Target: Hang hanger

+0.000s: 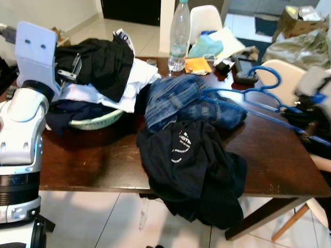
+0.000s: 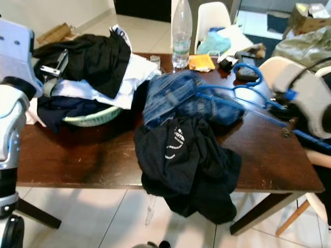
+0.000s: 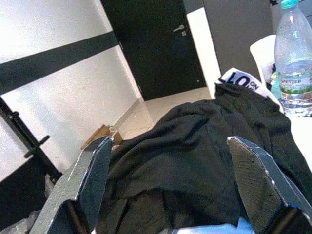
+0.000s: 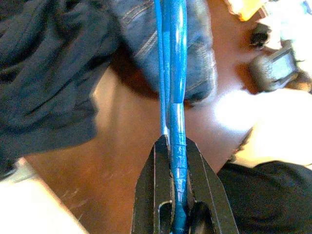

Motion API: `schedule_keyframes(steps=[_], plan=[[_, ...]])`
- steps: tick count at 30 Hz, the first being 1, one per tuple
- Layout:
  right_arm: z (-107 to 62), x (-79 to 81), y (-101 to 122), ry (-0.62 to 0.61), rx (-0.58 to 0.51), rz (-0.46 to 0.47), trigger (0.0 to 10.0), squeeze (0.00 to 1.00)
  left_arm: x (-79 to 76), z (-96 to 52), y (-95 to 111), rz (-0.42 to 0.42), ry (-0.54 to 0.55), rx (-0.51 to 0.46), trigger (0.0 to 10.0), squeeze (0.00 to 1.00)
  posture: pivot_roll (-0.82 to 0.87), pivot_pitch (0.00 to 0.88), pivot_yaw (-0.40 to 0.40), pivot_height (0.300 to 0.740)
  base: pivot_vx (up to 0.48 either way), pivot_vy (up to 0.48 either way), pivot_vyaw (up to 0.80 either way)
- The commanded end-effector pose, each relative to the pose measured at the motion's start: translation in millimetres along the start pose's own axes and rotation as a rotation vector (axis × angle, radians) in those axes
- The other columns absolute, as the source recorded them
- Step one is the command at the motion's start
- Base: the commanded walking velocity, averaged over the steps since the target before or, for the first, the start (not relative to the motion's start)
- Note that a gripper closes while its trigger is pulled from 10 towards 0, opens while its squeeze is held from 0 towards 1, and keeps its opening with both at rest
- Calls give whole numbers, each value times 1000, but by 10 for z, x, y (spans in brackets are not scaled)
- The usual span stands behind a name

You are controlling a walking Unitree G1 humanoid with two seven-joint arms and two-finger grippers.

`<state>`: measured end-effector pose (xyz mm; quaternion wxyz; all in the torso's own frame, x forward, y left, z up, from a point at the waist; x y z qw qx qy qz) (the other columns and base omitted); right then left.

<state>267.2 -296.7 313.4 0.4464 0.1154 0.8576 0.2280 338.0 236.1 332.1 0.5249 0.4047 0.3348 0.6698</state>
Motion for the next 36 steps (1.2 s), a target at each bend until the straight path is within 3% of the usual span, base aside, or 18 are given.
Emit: schedule_keyframes(steps=[1, 3, 8, 13, 14, 15, 16, 23, 24, 25, 27, 28, 29, 31, 33, 35, 36], plan=[[-130, -23, -19, 31, 6, -16, 10000, 0, -17, -15, 10, 19, -13, -1, 10000, 0, 113, 157, -15, 740, 0, 0, 0], [-130, -23, -19, 31, 6, -16, 10000, 0, -17, -15, 10, 19, -13, -1, 10000, 0, 113, 157, -15, 740, 0, 0, 0], [-352, -115, -151, 59, 80, -20, 10000, 0, -14, -21, 11, 20, -14, 0, 10000, 0, 110, 160, -16, 740, 0, 0, 0], [-388, -110, -150, 81, 69, -20, 10000, 0, -20, -21, 14, 20, -17, 0, 10000, 0, 110, 162, -16, 740, 0, 0, 0], [-363, 11, -114, 182, 35, -36, 10000, 0, -46, -22, 18, 21, -34, -1, 10000, 0, 112, 164, -18, 740, 0, 0, 0], [-363, 11, -114, 182, 35, -36, 10000, 0, -46, -22, 18, 21, -34, -1, 10000, 0, 112, 164, -18, 740, 0, 0, 0], [-353, 106, -92, 256, 9, -50, 10000, 0, -64, -22, 21, 23, -46, -2, 10000, 0, 112, 164, -18, 740, 0, 0, 0], [-353, 106, -92, 256, 9, -50, 10000, 0, -64, -22, 21, 23, -46, -2, 10000, 0, 112, 164, -18, 740, 0, 0, 0], [-291, 299, -42, 384, -23, -74, 10000, 0, -81, -24, 23, 24, -55, -4, 10000, 0, 103, 168, -19, 740, 0, 0, 0], [-291, 299, -42, 384, -23, -74, 10000, 0, -81, -24, 23, 24, -55, -4, 10000, 0, 103, 168, -19, 740, 0, 0, 0], [-159, 576, 207, 495, -217, -62, 10000, 0, -192, -24, 11, 2, -86, -5, 10000, 0, 102, 167, -14, 740, 0, 0, 0], [-159, 576, 207, 495, -217, -62, 10000, 0, -192, -24, 11, 2, -86, -5, 10000, 0, 102, 167, -14, 740, 0, 0, 0], [-171, 595, 312, 501, -312, -39, 10000, 0, -224, -24, 9, -4, -94, -6, 10000, 0, 102, 167, -14, 740, 0, 0, 0], [-171, 595, 312, 501, -312, -39, 10000, 0, -224, -24, 9, -4, -94, -6, 10000, 0, 102, 167, -14, 740, 0, 0, 0], [-391, 362, 460, 406, -540, 16, 10000, 0, -235, -22, 21, -11, -95, -11, 10000, 0, 103, 166, -18, 740, 0, 0, 0], [-391, 362, 460, 406, -540, 16, 10000, 0, -235, -22, 21, -11, -95, -11, 10000, 0, 103, 166, -18, 740, 0, 0, 0], [-514, 258, 492, 366, -640, 37, 10000, 0, -229, -22, 29, -12, -91, -15, 10000, 0, 106, 166, -19, 740, 0, 0, 0]])
Point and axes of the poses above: a point about 5 cm out from each wrist's last joint towards the gripper, its own z axis pointing out of the wrist towards the gripper, its own y axis along the axis of the wrist's last joint, x = y × z, the point moved 2 cm from there along z, pointing out of the wrist towards the gripper, and after that the axes turned 10 degrees about -z, right-handed, at the moved point
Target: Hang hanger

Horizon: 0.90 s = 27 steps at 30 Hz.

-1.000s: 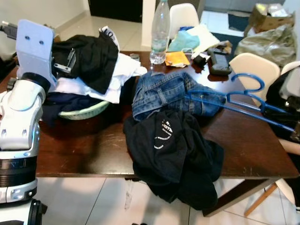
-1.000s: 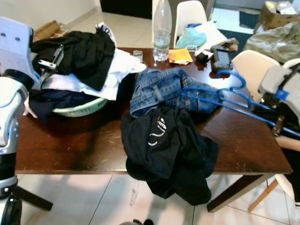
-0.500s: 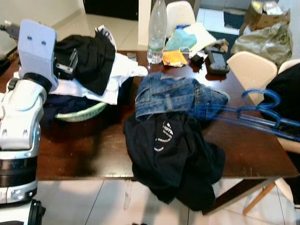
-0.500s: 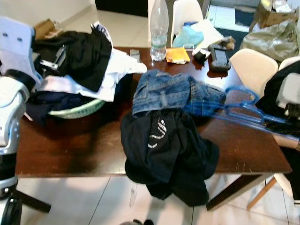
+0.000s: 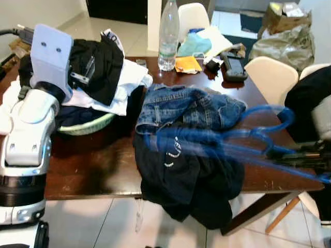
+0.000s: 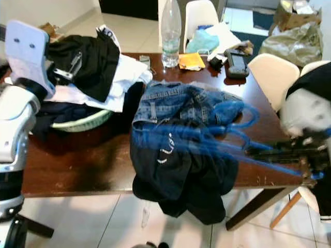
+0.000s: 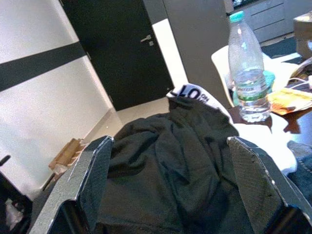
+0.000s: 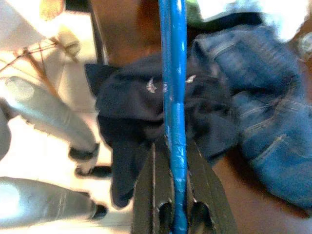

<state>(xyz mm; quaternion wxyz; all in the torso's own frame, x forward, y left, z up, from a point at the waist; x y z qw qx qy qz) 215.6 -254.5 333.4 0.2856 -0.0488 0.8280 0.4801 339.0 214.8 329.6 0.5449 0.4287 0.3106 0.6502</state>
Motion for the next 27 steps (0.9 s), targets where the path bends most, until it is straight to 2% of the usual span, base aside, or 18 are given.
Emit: schedule_keyframes(steps=[1, 3, 7, 8, 9, 13, 14, 15, 16, 17, 19, 20, 23, 24, 25, 26, 27], plan=[[-99, -20, 87, -23, -74, -8, 10000, 0, -16, -13, 7, 0, -4, -4, 10000, 0, 106, 166, -19, 740, 0, 0, 0], [-223, -105, 225, -94, -233, -21, 10000, 0, 0, -15, 19, 1, 3, -10, 10000, 0, 106, 168, -18, 740, 0, 0, 0], [-191, -145, 225, -132, -272, -16, 10000, 0, 8, -13, 24, 1, 8, -13, 10000, 0, 106, 167, -18, 740, 0, 0, 0], [-108, -164, 174, -168, -276, -7, 10000, 0, 12, -10, 31, -1, 11, -18, 10000, 0, 106, 167, -19, 740, 0, 0, 0], [-108, -164, 174, -168, -276, -7, 10000, 0, 12, -10, 31, -1, 11, -18, 10000, 0, 106, 167, -19, 740, 0, 0, 0], [574, -138, -142, -302, -226, 149, 10000, 0, 14, -23, 33, 3, 25, -29, 10000, 0, 112, 168, -21, 740, 0, 0, 0], [574, -138, -142, -302, -226, 149, 10000, 0, 14, -23, 33, 3, 25, -29, 10000, 0, 112, 168, -21, 740, 0, 0, 0], [921, -239, -247, -478, -286, 289, 10000, 0, 27, -55, -56, -25, 58, -4, 10000, 0, 108, 167, -19, 740, 0, 0, 0], [921, -239, -247, -478, -286, 289, 10000, 0, 27, -55, -56, -25, 58, -4, 10000, 0, 108, 167, -19, 740, 0, 0, 0], [1000, -265, -260, -516, -302, 325, 10000, 0, 30, -63, -81, -33, 66, 4, 10000, 0, 108, 167, -19, 740, 0, 0, 0], [1000, -265, -260, -516, -302, 325, 10000, 0, 30, -63, -81, -33, 66, 4, 10000, 0, 108, 167, -19, 740, 0, 0, 0], [1143, -307, -262, -598, -358, 399, 10000, 0, -9, -91, -134, -64, 72, 18, 10000, 0, 106, 166, -17, 740, 0, 0, 0], [1143, -307, -262, -598, -358, 399, 10000, 0, -9, -91, -134, -64, 72, 18, 10000, 0, 106, 166, -17, 740, 0, 0, 0], [1315, -321, -236, -701, -427, 464, 10000, 0, -112, -143, -182, -90, 59, 24, 10000, 0, 106, 166, -16, 740, 0, 0, 0], [1315, -321, -236, -701, -427, 464, 10000, 0, -112, -143, -182, -90, 59, 24, 10000, 0, 106, 166, -16, 740, 0, 0, 0], [1444, -319, -209, -802, -486, 530, 10000, 0, -240, -227, -234, -108, 41, 33, 10000, 0, 109, 168, -22, 740, 0, 0, 0], [1444, -319, -209, -802, -486, 530, 10000, 0, -240, -227, -234, -108, 41, 33, 10000, 0, 109, 168, -22, 740, 0, 0, 0]])
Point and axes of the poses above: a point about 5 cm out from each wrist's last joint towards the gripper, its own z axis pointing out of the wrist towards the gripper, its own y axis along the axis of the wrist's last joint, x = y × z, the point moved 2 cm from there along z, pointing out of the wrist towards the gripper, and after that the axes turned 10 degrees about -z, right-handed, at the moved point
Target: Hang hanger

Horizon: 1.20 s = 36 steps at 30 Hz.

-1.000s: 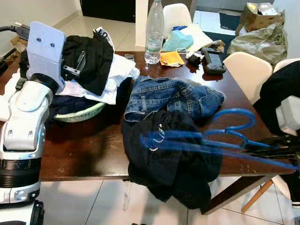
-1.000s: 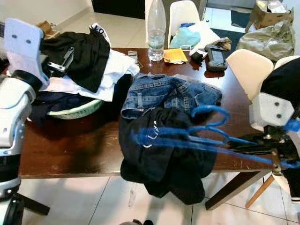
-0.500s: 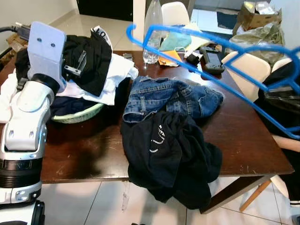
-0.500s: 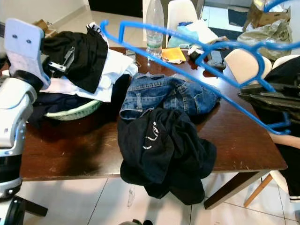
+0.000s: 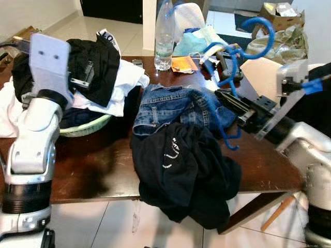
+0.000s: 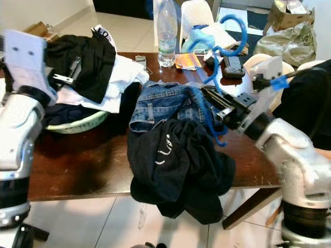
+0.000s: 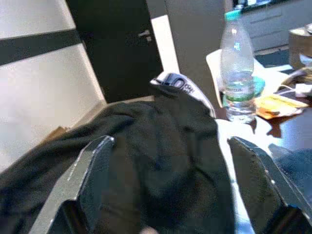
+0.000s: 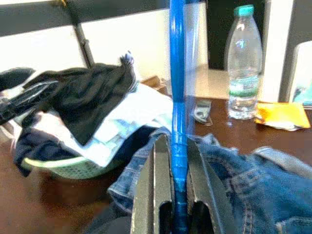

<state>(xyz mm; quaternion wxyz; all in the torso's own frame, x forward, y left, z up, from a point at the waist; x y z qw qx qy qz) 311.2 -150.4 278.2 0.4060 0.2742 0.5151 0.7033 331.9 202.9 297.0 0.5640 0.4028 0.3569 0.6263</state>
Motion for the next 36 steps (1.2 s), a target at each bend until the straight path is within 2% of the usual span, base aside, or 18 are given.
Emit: schedule_keyframes(steps=[1, 2, 4, 6, 10, 12, 13, 19, 20, 21, 22, 23, 24, 25, 27, 28, 31, 36], plan=[[-9, -22, 18, -53, -12, -23, 10000, 0, -53, -30, -13, -1, -10, 3, 10000, 0, 109, 168, -22, 740, 0, 0, 0], [28, 24, -35, -130, -46, 15, 10000, 0, -136, -119, -77, -22, -17, 20, 10000, 0, 110, 174, -25, 740, 0, 0, 0], [28, 24, -35, -130, -46, 15, 10000, 0, -136, -119, -77, -22, -17, 20, 10000, 0, 110, 174, -25, 740, 0, 0, 0], [18, 26, -141, -215, -26, -12, 10000, 0, -141, -226, -122, 8, -11, 29, 10000, 0, 114, 184, -31, 740, 0, 0, 0], [28, 51, -168, -252, -2, -43, 10000, 0, 23, -176, -26, 66, 22, -14, 10000, 0, 115, 185, -31, 740, 0, 0, 0], [28, 51, -168, -252, -2, -43, 10000, 0, 23, -176, -26, 66, 22, -14, 10000, 0, 115, 185, -31, 740, 0, 0, 0], [36, 65, -170, -255, 0, -43, 10000, 0, 120, -130, 32, 100, 37, -38, 10000, 0, 118, 191, -32, 740, 0, 0, 606], [36, 65, -170, -255, 0, -43, 10000, 0, 120, -130, 32, 100, 37, -38, 10000, 0, 118, 191, -32, 740, 0, 0, 606], [47, 80, -176, -261, 1, -43, 10000, 0, 222, -64, 57, 116, 50, -46, 10000, 0, 118, 193, -31, 740, 0, 0, 800], [62, 100, -172, -265, -3, -42, 10000, 0, 254, 62, 27, 77, 29, -39, 10000, 0, 97, 196, -26, 740, 0, 0, 0], [62, 100, -172, -265, -3, -42, 10000, 0, 254, 62, 27, 77, 29, -39, 10000, 0, 97, 196, -26, 740, 0, 0, 0], [75, 112, -160, -276, -13, -40, 10000, 0, 256, 170, -7, 11, 9, -29, 10000, 0, 93, 197, -26, 740, 0, 0, 0], [75, 112, -160, -276, -13, -40, 10000, 0, 256, 170, -7, 11, 9, -29, 10000, 0, 93, 197, -26, 740, 0, 0, 0], [78, 114, -145, -285, -21, -42, 10000, 0, 241, 255, -46, -49, -7, -15, 10000, 0, 87, 198, -24, 740, 0, 0, 0], [78, 114, -145, -285, -21, -42, 10000, 0, 241, 255, -46, -49, -7, -15, 10000, 0, 87, 198, -24, 740, 0, 0, 0], [70, 103, -136, -294, -25, -47, 10000, 0, 232, 324, -82, -107, -8, -2, 10000, 0, 81, 200, -22, 740, 0, 0, 0], [32, 99, -137, -302, -20, -68, 10000, 0, 240, 374, -124, -159, 17, 13, 10000, 0, 67, 206, -16, 740, 0, 0, 0], [13, 122, -143, -290, -14, -83, 10000, 0, 232, 371, -115, -162, 23, 8, 10000, 0, 69, 209, -16, 740, 51, 0, 156]])
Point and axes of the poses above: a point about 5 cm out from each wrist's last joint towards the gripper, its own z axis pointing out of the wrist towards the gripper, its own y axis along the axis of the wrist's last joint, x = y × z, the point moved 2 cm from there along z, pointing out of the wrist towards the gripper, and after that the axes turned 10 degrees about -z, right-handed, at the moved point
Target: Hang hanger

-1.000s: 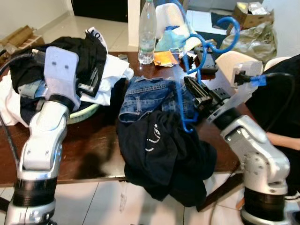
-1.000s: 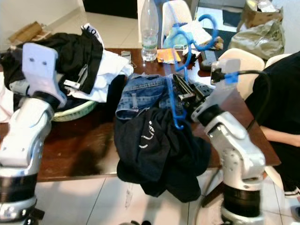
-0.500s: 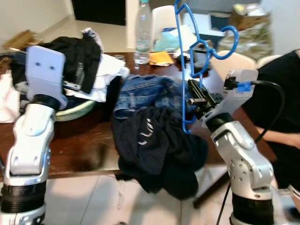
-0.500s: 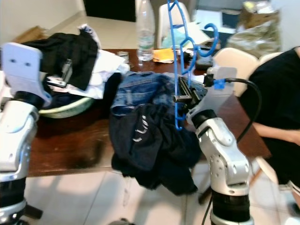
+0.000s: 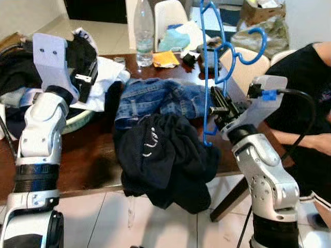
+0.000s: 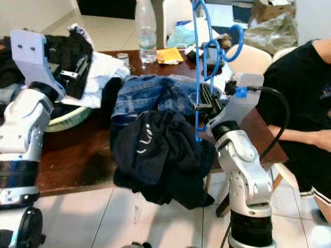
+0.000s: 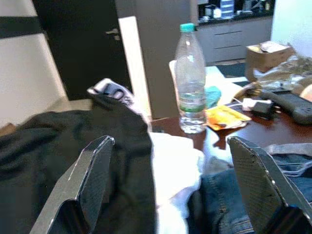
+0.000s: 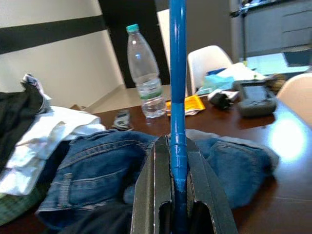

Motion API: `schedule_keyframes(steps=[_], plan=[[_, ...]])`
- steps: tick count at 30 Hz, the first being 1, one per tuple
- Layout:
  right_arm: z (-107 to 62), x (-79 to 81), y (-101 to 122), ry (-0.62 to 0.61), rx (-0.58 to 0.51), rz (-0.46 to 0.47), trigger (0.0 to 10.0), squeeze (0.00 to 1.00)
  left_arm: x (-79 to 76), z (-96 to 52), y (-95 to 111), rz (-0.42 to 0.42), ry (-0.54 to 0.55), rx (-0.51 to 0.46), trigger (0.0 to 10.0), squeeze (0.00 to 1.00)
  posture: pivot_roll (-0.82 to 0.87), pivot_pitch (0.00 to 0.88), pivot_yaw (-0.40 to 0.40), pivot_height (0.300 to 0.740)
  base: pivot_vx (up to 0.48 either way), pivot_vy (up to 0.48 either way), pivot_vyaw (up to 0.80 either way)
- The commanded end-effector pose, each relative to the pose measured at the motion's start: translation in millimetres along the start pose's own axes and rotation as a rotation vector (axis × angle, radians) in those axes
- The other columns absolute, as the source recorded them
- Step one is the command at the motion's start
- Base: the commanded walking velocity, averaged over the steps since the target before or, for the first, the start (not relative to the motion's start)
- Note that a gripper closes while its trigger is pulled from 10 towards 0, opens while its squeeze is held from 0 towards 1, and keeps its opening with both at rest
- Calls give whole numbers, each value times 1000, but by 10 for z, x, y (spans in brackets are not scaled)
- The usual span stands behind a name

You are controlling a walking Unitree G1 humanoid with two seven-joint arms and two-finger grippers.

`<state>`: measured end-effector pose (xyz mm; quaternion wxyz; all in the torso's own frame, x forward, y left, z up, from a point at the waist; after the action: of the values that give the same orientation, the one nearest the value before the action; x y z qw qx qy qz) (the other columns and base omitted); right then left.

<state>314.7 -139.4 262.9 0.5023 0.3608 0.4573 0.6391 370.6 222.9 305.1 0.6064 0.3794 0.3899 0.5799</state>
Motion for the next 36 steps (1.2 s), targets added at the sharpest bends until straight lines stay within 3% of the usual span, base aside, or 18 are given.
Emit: schedule_keyframes(steps=[1, 8, 16, 24, 30, 33, 36], plan=[[-33, 32, 29, 13, -19, -13, 10000, 0, 40, -12, 2, -13, 23, -8, 10000, 0, 69, 209, -16, 740, 255, 0, 781], [-41, 59, 30, 28, -22, -10, 10000, 0, 32, -28, 22, -9, 20, -20, 10000, 0, 72, 212, -18, 740, 271, 0, 699], [-43, 124, 23, 63, -31, -12, 10000, 0, 50, -54, 132, 94, 33, -78, 10000, 0, 82, 214, -16, 740, 277, 0, 196], [-46, 134, 25, 66, -36, -15, 10000, 0, 51, -50, 172, 99, 35, -90, 10000, 0, 81, 211, -14, 740, 272, 0, 498], [-36, 96, 12, 38, -33, -3, 10000, 0, -157, -38, 250, 145, -35, -100, 10000, 0, 83, 203, -16, 740, 0, 0, 0], [-36, 96, 12, 38, -33, -3, 10000, 0, -157, -38, 250, 145, -35, -100, 10000, 0, 83, 203, -16, 740, 0, 0, 0], [-23, 99, 11, 40, -34, -2, 10000, 0, -264, -32, 218, 147, -103, -77, 10000, 0, 83, 196, -19, 740, 0, 0, 0]])
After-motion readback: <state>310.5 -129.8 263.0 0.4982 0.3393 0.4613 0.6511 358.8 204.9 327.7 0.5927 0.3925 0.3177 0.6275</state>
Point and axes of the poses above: a point about 5 cm out from each wrist's last joint towards the gripper, its own z axis pointing out of the wrist towards the gripper, its own y axis along the axis of the wrist's last joint, x = y × z, the point moved 2 cm from there along z, pointing out of the wrist towards the gripper, and after that the axes turned 10 degrees about -z, right-handed, at the moved point
